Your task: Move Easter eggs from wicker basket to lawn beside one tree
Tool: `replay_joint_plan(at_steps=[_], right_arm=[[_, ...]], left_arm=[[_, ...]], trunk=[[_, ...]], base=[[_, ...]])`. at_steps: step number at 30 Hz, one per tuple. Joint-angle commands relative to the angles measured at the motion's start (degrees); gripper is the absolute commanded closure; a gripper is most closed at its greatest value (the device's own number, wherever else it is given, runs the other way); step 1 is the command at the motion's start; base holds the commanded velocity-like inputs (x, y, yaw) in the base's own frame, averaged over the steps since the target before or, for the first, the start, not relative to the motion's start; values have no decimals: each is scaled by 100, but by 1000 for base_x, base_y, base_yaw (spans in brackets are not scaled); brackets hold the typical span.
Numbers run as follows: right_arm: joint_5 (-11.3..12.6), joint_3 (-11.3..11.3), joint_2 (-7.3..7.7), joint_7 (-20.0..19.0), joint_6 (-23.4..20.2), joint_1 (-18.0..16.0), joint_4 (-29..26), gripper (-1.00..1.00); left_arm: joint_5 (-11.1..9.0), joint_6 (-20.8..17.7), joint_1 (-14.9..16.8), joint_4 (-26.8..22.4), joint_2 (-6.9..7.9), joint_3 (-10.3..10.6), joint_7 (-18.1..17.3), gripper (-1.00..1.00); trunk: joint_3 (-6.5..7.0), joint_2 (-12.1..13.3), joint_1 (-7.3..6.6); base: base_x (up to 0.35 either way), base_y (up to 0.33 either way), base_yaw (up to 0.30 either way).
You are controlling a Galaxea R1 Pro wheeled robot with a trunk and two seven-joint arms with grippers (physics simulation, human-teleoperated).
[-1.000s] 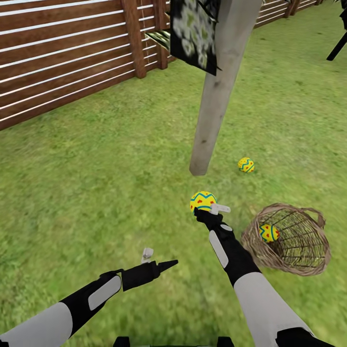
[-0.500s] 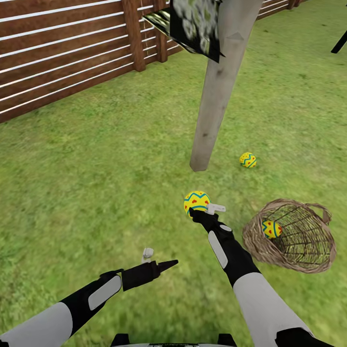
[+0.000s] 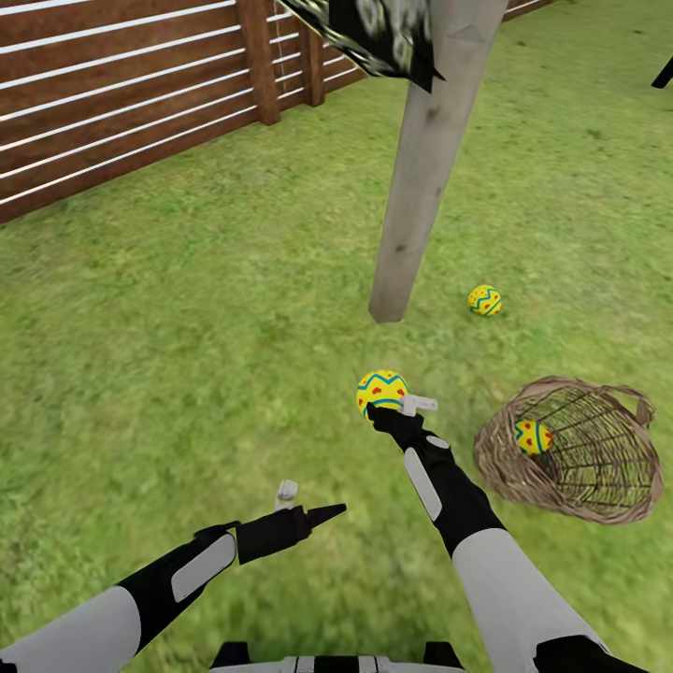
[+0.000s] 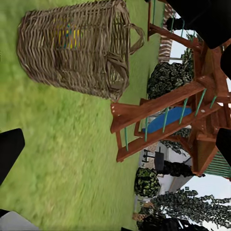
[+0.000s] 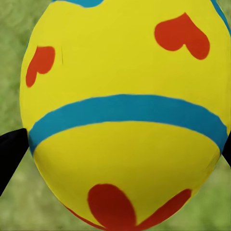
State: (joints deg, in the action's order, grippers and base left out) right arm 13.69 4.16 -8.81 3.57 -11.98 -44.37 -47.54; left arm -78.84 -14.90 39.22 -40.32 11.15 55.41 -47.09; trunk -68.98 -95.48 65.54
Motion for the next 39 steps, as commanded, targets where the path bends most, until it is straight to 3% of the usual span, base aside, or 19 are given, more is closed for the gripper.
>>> replay_joint_plan(at_steps=[1,16,17,20,25,39], right_arm=[[55,15,8,38,-24,-1,-10,100],[55,111,11,39,-21,1,-10,100],[55,111,11,39,-23,4,-10,100],[55,111,11,39,-23,7,-10,100],[55,111,11,39,-24,7,-10,100],[55,111,11,35,-24,7,-18,100]], left_arm=[[-61,-48,6,-3,4,23,-10,-100],[-61,-48,6,-9,3,23,-21,-100],[-61,-52,6,-43,5,36,-122,-100],[-53,-49,6,-128,24,272,-889,-100],[-51,-64,6,-517,104,330,-1380,-100],[-53,-49,6,-470,98,322,-1491,-100]], trunk=[[-31,-43,22],[-432,-645,352],[-459,-685,374],[-539,-805,439],[-673,-1006,549],[-1047,-1567,857]], base=[[0,0,0],[0,0,0],[0,0,0],[0,0,0],[0,0,0],[0,0,0]])
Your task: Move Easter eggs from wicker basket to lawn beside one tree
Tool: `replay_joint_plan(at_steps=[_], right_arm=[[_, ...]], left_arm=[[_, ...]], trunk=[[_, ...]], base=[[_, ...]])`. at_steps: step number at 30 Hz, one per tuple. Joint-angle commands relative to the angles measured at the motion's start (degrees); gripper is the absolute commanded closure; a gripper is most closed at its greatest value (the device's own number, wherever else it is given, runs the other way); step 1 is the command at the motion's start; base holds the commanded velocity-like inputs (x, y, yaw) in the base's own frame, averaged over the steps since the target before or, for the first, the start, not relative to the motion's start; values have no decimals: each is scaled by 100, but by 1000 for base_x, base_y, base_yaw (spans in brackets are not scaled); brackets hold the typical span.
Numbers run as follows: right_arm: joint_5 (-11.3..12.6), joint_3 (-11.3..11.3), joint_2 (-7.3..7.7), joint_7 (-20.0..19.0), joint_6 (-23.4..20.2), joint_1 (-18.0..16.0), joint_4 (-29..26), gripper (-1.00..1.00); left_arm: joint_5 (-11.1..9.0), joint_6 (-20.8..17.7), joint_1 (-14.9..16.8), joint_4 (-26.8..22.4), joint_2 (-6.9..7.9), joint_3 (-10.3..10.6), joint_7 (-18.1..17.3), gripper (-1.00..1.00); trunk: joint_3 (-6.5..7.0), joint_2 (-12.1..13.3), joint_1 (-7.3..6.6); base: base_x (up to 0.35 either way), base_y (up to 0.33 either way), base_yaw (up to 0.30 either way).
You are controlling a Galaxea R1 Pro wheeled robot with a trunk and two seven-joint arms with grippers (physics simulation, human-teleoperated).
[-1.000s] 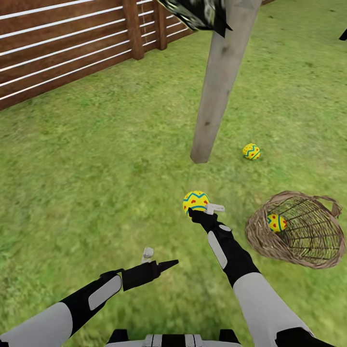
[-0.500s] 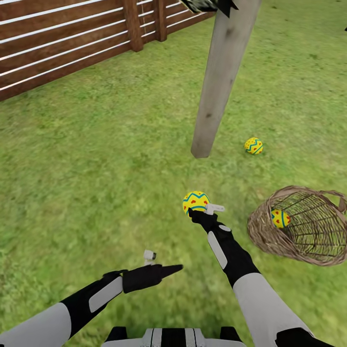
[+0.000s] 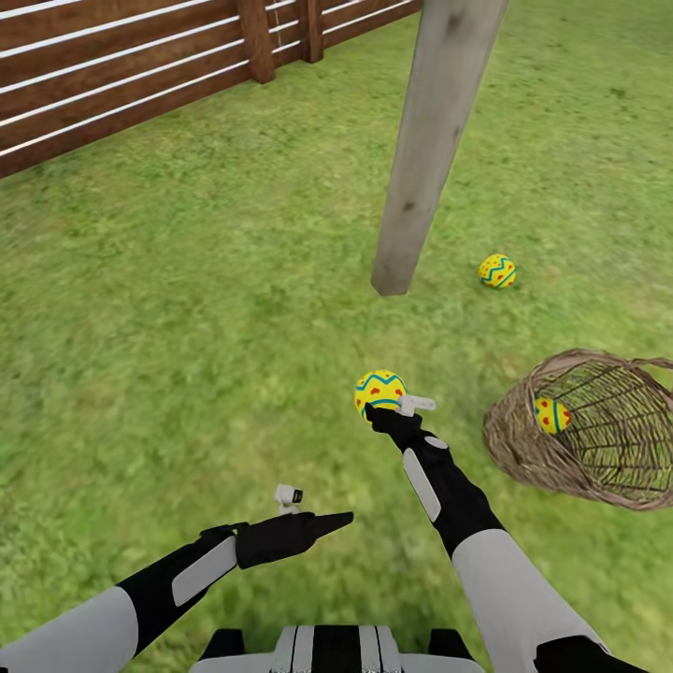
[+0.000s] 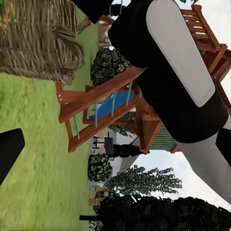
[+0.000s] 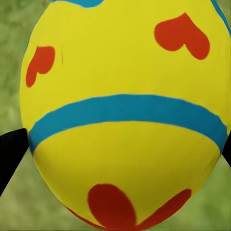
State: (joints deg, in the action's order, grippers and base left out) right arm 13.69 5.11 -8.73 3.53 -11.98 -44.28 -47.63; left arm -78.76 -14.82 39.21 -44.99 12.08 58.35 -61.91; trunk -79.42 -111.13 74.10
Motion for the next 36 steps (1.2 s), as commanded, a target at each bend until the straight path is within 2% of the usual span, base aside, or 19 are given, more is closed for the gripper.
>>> replay_joint_plan(at_steps=[1,20,36], right_arm=[[54,16,2,36,-23,-1,-8,100],[54,16,2,35,-15,-1,-9,100],[54,16,2,38,-15,7,-10,100]], left_arm=[[-61,-56,7,-2,5,24,-5,-100],[-78,-56,7,16,-4,18,38,-100],[-77,-13,7,146,-4,18,38,-100]], trunk=[[-30,-43,22],[-521,-765,417],[-662,-765,417]], base=[[0,0,0],[0,0,0],[5,0,0]])
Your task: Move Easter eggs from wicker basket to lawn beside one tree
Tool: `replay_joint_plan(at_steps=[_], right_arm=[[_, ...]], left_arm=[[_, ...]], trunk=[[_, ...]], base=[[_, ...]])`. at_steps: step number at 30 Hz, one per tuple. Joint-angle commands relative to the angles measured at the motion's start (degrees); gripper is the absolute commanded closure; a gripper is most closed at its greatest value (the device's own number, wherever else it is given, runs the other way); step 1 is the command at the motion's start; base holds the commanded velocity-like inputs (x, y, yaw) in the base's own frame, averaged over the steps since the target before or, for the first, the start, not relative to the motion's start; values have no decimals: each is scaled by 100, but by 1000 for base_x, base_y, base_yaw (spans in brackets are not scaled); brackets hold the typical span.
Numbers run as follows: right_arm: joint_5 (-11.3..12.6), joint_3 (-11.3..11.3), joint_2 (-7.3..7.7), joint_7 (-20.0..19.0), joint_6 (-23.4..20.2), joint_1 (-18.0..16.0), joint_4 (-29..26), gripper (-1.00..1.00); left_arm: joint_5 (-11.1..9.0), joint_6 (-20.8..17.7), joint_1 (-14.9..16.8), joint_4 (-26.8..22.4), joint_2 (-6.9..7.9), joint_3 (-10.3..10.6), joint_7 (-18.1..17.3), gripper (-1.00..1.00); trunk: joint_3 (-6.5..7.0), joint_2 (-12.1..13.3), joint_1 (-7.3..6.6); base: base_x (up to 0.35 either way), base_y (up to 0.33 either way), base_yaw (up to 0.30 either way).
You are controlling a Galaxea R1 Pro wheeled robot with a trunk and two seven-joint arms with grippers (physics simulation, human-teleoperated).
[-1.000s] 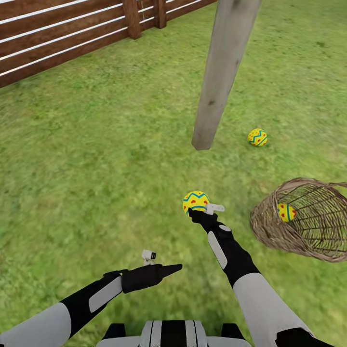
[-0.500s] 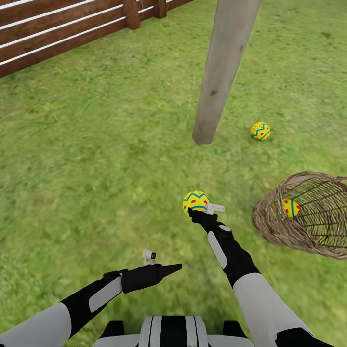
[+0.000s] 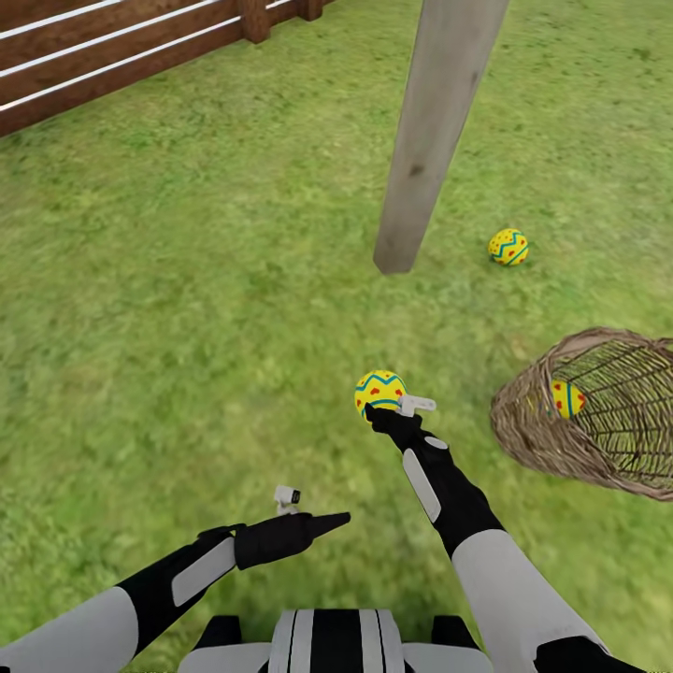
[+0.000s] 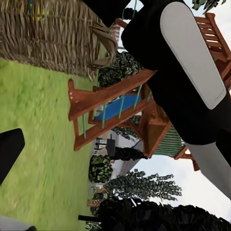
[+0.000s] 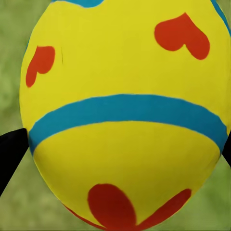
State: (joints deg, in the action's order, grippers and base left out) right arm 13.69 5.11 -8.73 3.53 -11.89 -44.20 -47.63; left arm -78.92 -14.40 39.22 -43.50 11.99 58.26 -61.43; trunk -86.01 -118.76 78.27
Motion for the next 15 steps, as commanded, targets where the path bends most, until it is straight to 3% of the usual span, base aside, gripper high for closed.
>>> replay_joint_plan(at_steps=[1,4,15], right_arm=[[54,16,3,36,-23,-2,-10,100],[54,16,3,35,-23,-1,-10,100],[54,16,3,35,-23,-1,-8,100]], left_arm=[[-58,-23,7,6,5,27,-10,-100],[-54,48,7,193,-24,27,-12,-100],[-67,49,7,202,-7,36,-66,-100]], trunk=[[-12,-1,0],[-38,-1,0],[-135,-1,0]], base=[[175,-46,0],[223,-88,0],[49,-2,0]])
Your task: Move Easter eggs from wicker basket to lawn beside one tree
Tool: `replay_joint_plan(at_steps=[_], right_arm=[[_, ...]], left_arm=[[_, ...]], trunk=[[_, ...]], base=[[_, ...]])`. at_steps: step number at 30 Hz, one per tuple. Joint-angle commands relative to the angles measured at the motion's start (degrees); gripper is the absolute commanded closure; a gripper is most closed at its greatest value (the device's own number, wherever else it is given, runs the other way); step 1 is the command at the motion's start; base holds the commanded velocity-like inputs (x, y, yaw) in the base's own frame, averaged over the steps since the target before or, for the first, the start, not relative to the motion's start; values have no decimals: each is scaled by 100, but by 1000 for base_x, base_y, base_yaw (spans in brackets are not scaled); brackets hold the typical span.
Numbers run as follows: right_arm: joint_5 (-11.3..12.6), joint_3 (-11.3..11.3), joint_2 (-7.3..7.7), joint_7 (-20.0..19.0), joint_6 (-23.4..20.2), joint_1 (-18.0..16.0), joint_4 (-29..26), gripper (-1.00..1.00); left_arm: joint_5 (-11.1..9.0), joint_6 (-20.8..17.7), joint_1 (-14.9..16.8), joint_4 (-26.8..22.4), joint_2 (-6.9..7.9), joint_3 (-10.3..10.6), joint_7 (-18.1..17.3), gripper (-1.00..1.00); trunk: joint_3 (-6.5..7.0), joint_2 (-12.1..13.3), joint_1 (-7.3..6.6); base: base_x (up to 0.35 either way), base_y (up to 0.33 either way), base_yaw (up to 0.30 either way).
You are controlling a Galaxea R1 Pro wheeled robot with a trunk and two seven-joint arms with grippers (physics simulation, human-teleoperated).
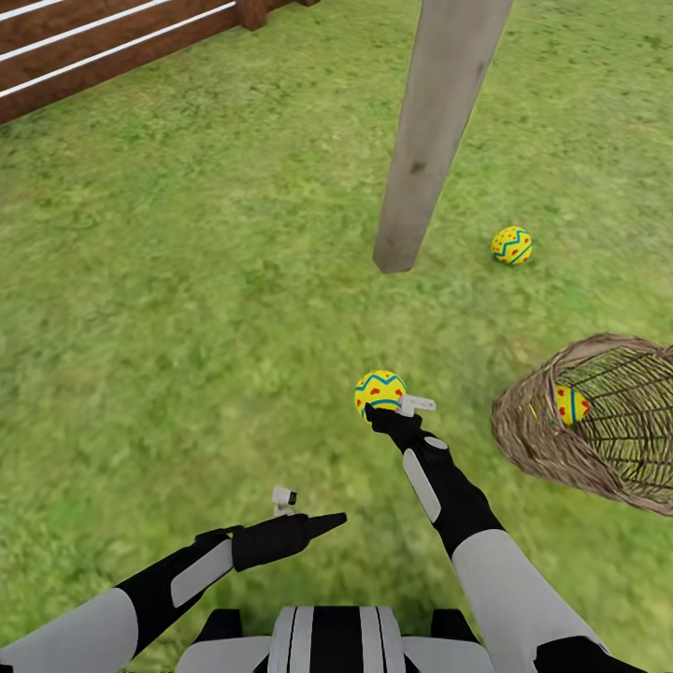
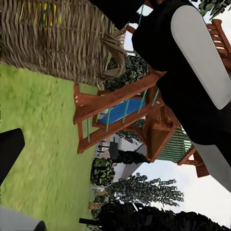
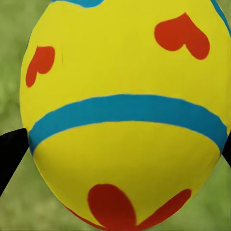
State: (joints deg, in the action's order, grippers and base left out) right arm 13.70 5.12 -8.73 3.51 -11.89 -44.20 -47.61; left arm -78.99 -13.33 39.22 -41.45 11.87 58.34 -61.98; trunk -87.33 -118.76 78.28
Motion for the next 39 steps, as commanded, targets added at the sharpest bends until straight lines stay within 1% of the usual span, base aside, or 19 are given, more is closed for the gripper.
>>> replay_joint_plan(at_steps=[1,2,6,10,15,19,21,23,25,27,28,37,39], right_arm=[[54,16,0,37,-23,-1,-10,100],[54,16,1,36,-20,-1,-14,100],[54,26,-6,20,2,-1,-33,100],[54,124,-7,18,7,-1,-54,100],[54,144,-7,20,12,-1,-64,100],[32,136,10,36,18,-1,-96,100],[15,130,-14,69,7,-1,-99,100],[8,150,-14,83,3,-2,-113,100],[3,156,3,82,-3,-2,-271,100],[-5,164,24,88,-13,-2,-390,100],[-6,165,25,88,-14,-1,-402,100],[-5,174,28,75,-6,-1,-416,100],[-7,174,29,76,-6,-1,-413,100]], left_arm=[[-73,-62,7,-3,12,28,-12,-100],[-72,-63,7,-3,12,28,-9,-100],[-63,-58,7,-3,-22,23,8,-100],[-49,-56,7,-3,-34,26,19,-100],[-46,-64,7,-5,-35,27,4,-100],[-46,-81,7,-43,-38,21,-4,-100],[-46,-101,7,-34,-34,13,0,-100],[-49,-116,7,-36,-43,11,5,-100],[-47,-117,7,-31,-51,11,16,-100],[-46,-111,7,-30,-53,11,25,-100],[-46,-110,7,-30,-53,11,22,-100],[-46,-118,7,-31,-53,11,19,-100],[-48,-118,7,-30,-53,11,16,-100]], trunk=[[-12,-1,-1],[-20,-1,-1],[-128,-162,87],[-235,-322,175],[-368,-523,285],[-401,-523,285],[-417,-523,285],[-468,-603,329],[-519,-683,373],[-536,-683,373],[-545,-683,373],[-784,-1044,570],[-802,-1044,570]], base=[[0,0,0],[0,0,0],[0,0,0],[0,0,0],[0,0,0],[0,0,0],[0,0,0],[0,0,0],[0,0,0],[0,0,0],[0,0,0],[0,0,0],[0,0,0]])
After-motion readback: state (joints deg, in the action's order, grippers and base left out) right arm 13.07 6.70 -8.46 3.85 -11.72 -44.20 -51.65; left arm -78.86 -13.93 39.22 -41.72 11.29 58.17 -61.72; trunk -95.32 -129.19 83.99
